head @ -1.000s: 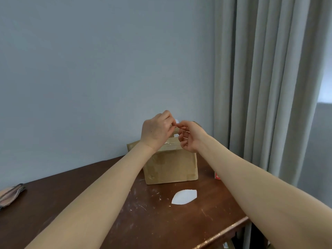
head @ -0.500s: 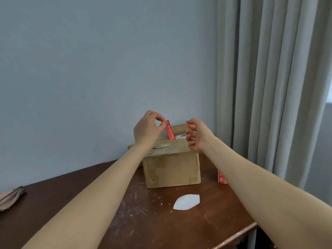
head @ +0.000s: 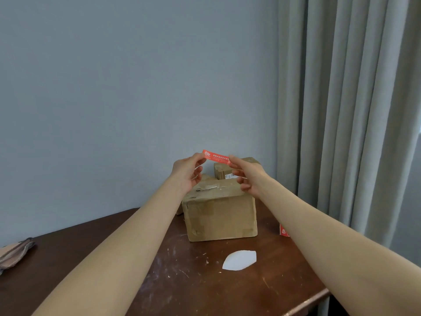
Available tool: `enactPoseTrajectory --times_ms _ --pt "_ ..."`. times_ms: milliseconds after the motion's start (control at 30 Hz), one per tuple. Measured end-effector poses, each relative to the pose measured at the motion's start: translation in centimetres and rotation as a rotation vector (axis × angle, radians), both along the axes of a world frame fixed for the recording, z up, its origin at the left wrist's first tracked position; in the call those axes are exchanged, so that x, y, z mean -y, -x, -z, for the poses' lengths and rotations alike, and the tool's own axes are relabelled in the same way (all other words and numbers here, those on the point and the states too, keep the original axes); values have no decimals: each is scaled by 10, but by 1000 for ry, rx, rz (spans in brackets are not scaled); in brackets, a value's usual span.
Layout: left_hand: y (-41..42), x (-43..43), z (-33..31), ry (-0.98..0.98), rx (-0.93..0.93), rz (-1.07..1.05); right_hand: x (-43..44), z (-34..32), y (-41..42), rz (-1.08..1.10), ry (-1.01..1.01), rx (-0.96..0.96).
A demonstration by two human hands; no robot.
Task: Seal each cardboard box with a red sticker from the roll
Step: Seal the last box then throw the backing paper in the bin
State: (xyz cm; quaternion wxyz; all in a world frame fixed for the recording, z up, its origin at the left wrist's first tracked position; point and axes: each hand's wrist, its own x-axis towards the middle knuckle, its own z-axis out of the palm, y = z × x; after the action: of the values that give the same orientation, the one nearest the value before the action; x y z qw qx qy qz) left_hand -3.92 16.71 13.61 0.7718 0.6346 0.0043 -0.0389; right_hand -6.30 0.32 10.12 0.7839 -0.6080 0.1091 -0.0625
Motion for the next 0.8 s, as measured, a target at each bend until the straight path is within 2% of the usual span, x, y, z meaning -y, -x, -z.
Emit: enactPoseTrajectory --times_ms 233,567,800 --pt "0 -5 5 53 -41 15 -6 -6 1 46 49 40" --pt "-4 -8 12 -63 68 -104 -9 -10 7 140 339 133" --pt "-10 -2 26 -112 127 -199 -10 -9 5 143 444 165"
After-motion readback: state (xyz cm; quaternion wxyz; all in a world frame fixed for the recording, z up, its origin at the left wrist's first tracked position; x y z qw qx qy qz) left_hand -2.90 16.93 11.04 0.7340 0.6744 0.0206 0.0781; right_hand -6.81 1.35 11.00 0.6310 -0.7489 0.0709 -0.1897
